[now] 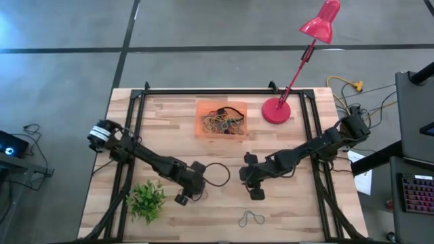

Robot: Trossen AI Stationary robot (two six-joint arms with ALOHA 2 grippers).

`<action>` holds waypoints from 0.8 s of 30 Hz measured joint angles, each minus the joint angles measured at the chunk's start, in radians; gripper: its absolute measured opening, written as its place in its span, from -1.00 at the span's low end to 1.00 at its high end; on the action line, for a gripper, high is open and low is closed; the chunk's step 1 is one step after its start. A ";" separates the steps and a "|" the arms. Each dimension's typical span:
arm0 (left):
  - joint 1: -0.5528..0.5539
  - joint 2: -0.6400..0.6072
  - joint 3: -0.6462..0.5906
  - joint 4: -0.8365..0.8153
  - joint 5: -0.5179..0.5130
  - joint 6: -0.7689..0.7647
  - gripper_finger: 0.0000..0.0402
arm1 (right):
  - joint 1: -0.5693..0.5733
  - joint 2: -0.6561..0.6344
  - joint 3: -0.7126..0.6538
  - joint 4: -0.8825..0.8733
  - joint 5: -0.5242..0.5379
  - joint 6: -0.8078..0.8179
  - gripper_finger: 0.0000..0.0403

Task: Pick and place rubber bands into bin
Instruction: Put the red rubber band into the orange bin

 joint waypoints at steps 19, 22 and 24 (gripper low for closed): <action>0.009 0.001 -0.005 0.019 -0.269 -0.041 -0.56 | 0.000 0.000 -0.001 0.004 0.013 -0.003 -0.65; 0.008 0.001 -0.003 0.039 -0.351 -0.067 -0.62 | 0.000 0.000 -0.001 0.005 0.014 -0.003 -0.66; 0.010 0.002 0.000 0.051 -0.400 -0.070 -0.66 | 0.000 0.000 -0.001 0.005 0.014 -0.003 -0.66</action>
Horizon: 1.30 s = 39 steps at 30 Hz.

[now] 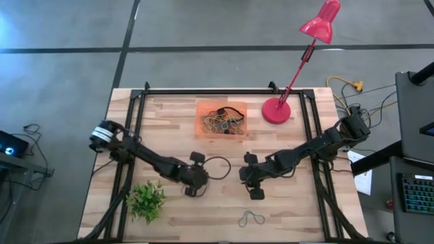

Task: Pick and place rubber bands into bin
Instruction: Put the red rubber band into the orange bin

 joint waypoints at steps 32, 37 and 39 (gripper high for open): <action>0.048 -0.078 0.012 -0.024 0.221 0.031 -0.87 | 0.000 0.000 -0.004 0.001 0.000 -0.007 -0.68; 0.047 -0.081 0.013 -0.025 0.280 0.054 -0.62 | 0.000 0.000 -0.005 0.001 0.000 -0.007 -0.68; 0.047 -0.082 0.013 -0.027 0.288 0.054 -0.50 | 0.000 0.000 -0.006 0.001 0.000 -0.007 -0.68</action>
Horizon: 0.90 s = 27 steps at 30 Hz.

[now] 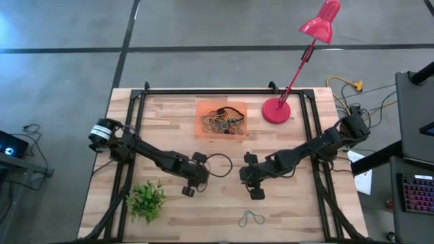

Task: Pick and place rubber bands into bin
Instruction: Put the red rubber band into the orange bin

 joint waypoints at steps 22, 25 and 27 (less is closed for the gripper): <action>-0.003 -0.024 -0.021 -0.049 0.135 0.007 -0.13 | -0.001 0.000 -0.009 0.003 0.027 0.000 -0.68; -0.003 0.005 -0.017 -0.045 0.135 0.031 -0.12 | -0.001 0.000 -0.011 0.011 0.027 -0.004 -0.68; -0.003 0.023 -0.017 -0.045 0.117 0.044 -0.12 | -0.001 0.000 -0.015 0.015 0.027 -0.004 -0.68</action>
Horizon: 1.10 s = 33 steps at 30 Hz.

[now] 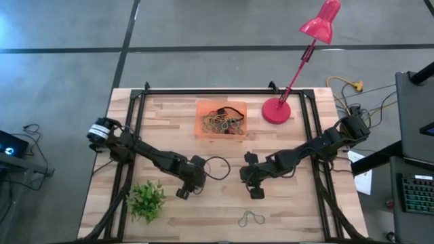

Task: Pick and place rubber bands into bin
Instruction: Put the red rubber band into the orange bin

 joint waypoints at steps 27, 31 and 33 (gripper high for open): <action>0.105 0.011 0.000 -0.016 -0.132 -0.013 -0.12 | 0.000 0.000 -0.008 0.006 0.000 0.000 -0.68; 0.123 0.011 0.000 -0.021 -0.110 -0.021 -0.12 | 0.000 0.000 -0.008 0.006 0.000 0.000 -0.69; 0.126 0.011 0.000 -0.023 -0.109 -0.017 -0.12 | 0.000 0.000 -0.008 0.006 0.000 0.000 -0.69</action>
